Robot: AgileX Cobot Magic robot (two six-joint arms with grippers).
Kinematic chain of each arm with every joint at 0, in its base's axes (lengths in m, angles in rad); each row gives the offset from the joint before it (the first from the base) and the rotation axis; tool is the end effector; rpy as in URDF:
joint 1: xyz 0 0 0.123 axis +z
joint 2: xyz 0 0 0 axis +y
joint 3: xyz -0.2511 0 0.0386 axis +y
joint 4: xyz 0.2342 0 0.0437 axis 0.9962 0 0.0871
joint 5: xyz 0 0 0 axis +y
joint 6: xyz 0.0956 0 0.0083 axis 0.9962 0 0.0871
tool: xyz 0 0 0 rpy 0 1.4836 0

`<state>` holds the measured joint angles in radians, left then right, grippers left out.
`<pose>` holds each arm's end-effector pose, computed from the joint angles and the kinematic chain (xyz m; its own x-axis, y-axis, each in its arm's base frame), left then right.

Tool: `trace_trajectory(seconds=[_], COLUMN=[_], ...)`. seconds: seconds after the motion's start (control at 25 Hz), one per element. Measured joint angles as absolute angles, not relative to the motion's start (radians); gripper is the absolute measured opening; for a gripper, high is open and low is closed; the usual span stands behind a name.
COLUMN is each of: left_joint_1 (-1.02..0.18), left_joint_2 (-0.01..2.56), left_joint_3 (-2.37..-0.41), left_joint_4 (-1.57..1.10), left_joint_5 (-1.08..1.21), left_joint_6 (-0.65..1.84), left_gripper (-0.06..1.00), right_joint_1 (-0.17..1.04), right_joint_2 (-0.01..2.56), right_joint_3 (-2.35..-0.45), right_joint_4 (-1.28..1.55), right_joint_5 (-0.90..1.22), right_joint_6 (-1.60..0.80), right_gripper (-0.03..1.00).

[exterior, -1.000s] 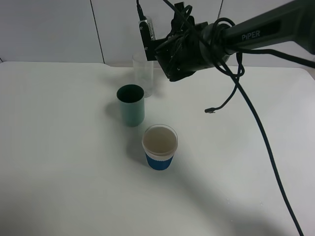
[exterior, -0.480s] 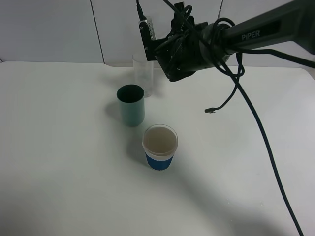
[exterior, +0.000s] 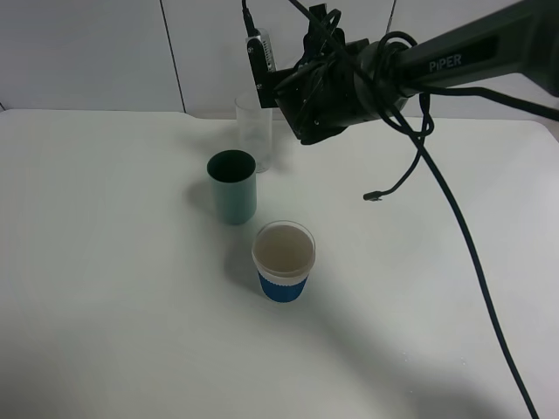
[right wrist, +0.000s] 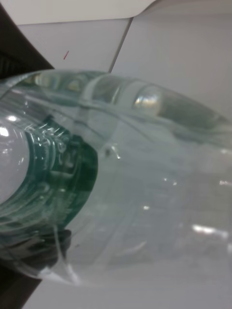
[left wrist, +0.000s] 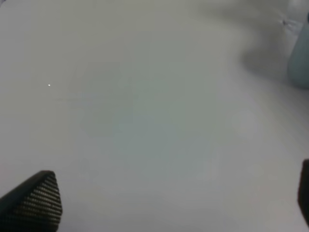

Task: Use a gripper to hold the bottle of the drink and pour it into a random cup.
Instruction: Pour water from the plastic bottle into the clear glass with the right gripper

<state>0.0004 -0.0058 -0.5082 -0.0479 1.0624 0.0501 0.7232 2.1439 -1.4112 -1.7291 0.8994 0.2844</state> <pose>0.0170 -0.0040 0.2707 -0.4434 0.0266 -0.8959 0.0490 0.9988 0.0054 0.3690 0.2267 0.1625 -0.1131 -0.9453 0.3060 -0.3223 -0.2564 -0.9113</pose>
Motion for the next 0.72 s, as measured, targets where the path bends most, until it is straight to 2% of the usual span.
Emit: trace_trajectory(seconds=[0.72], left_joint_1=[0.000], left_joint_2=[-0.006], left_joint_3=[-0.508], left_joint_4=[-0.048], left_joint_5=[1.062], left_joint_6=[0.050], left_gripper=[0.99], right_joint_1=[0.723], right_joint_2=[2.144], right_joint_3=[-1.411], right_joint_4=[-1.729], right_joint_5=[0.898], right_joint_6=[0.284], right_gripper=[0.56])
